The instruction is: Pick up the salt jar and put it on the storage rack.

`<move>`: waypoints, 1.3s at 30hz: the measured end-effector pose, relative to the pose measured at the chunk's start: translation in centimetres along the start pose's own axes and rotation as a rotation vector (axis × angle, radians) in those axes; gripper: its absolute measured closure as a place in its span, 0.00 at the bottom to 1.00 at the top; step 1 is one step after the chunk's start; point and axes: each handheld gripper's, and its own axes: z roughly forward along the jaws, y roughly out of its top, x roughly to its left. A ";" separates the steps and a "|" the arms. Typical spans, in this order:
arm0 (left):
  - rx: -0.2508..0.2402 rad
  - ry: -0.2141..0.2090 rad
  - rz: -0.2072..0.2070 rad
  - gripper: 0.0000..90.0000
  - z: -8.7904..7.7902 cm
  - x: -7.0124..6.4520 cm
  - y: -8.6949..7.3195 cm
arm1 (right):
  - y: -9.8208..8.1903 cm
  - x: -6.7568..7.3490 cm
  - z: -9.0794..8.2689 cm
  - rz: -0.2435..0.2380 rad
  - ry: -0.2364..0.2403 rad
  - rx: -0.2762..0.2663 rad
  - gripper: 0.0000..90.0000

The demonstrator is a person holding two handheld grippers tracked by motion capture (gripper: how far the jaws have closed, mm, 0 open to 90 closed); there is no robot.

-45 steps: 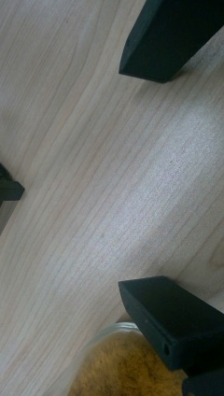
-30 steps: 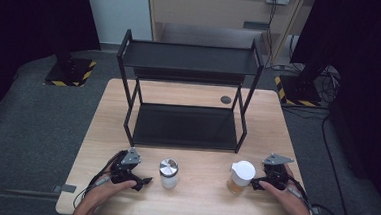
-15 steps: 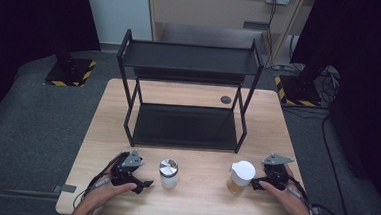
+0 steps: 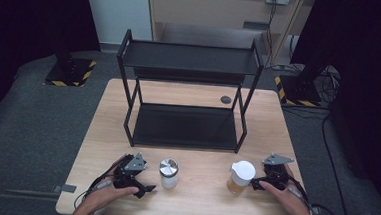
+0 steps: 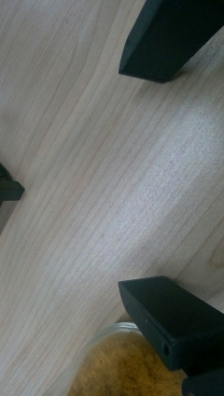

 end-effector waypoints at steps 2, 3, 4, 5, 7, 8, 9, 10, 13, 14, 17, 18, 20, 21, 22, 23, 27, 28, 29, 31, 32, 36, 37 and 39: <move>-0.001 -0.005 0.001 0.02 0.1 -0.1 0.1 | 0.0 0.0 0.0 -0.001 0.000 0.000 0.01; 0.002 -0.010 0.005 0.02 0.1 -0.1 0.1 | 0.0 0.0 0.0 -0.001 0.000 0.000 0.01; 0.005 -0.013 0.011 0.02 0.2 -0.1 0.2 | 0.0 0.0 0.0 0.001 0.000 0.000 0.01; 0.005 -0.016 0.012 0.02 0.2 -0.2 0.3 | 0.0 0.0 0.0 0.000 0.000 0.000 0.01; 0.007 -0.020 0.018 0.02 0.3 -0.3 0.4 | 0.0 0.0 0.0 0.000 0.000 0.000 0.01; 0.010 -0.021 0.023 0.02 0.3 -0.3 0.5 | 0.0 0.0 0.0 0.001 0.000 0.000 0.01; 0.009 -0.022 0.025 0.02 0.4 -0.4 0.5 | 0.0 0.0 0.0 -0.001 0.000 0.000 0.01; 0.010 -0.023 0.027 0.02 0.4 -0.4 0.6 | 0.0 0.0 0.0 0.000 0.000 0.000 0.01; 0.013 -0.029 0.031 0.02 0.6 -0.5 0.7 | 0.0 0.0 0.0 -0.001 0.000 0.000 0.01; 0.013 -0.032 0.033 0.02 0.6 -0.5 0.8 | 0.0 0.0 0.0 0.001 0.000 0.000 0.01; 0.011 -0.036 0.040 0.02 0.7 -0.6 0.9 | 0.0 0.0 0.0 0.000 0.000 0.000 0.01; 0.009 -0.037 0.040 0.02 0.7 -0.6 0.9 | 0.0 0.0 0.0 -0.001 0.000 0.000 0.01; 0.007 -0.040 0.041 0.02 0.8 -0.7 1.0 | 0.0 0.0 0.0 0.001 0.000 0.000 0.01; 0.007 -0.042 0.041 0.02 0.8 -0.7 1.1 | 0.0 0.0 0.0 0.000 0.000 0.000 0.01; 0.007 -0.044 0.042 0.02 0.9 -0.7 1.1 | 0.0 0.0 0.0 -0.001 0.000 0.000 0.01; 0.008 -0.047 0.044 0.02 1.0 -0.8 1.2 | 0.0 0.0 0.0 -0.001 0.000 0.000 0.01; 0.008 -0.052 0.045 0.02 1.2 -0.9 1.4 | 0.0 0.0 0.0 -0.001 0.000 0.000 0.01; 0.007 -0.053 0.044 0.02 1.3 -0.9 1.4 | 0.0 0.0 0.0 0.001 0.000 0.000 0.01; 0.006 -0.056 0.044 0.02 1.3 -0.9 1.5 | 0.0 0.0 0.0 0.001 0.000 0.000 0.01; 0.000 -0.057 0.047 0.02 1.4 -1.1 1.5 | 0.0 0.0 0.0 0.001 0.000 0.000 0.01; -0.003 -0.058 0.045 0.02 1.5 -1.1 1.6 | 0.0 0.0 0.0 0.001 0.000 0.000 0.01; -0.016 -0.055 0.049 0.02 1.7 -1.3 1.8 | 0.0 0.0 0.0 0.001 0.000 0.000 0.01; -0.020 -0.056 0.051 0.03 1.8 -1.4 1.9 | 0.0 0.0 0.0 0.001 0.000 0.000 0.01; -0.027 -0.053 0.052 0.03 1.9 -1.5 2.0 | 0.0 0.0 0.0 0.001 0.000 0.000 0.01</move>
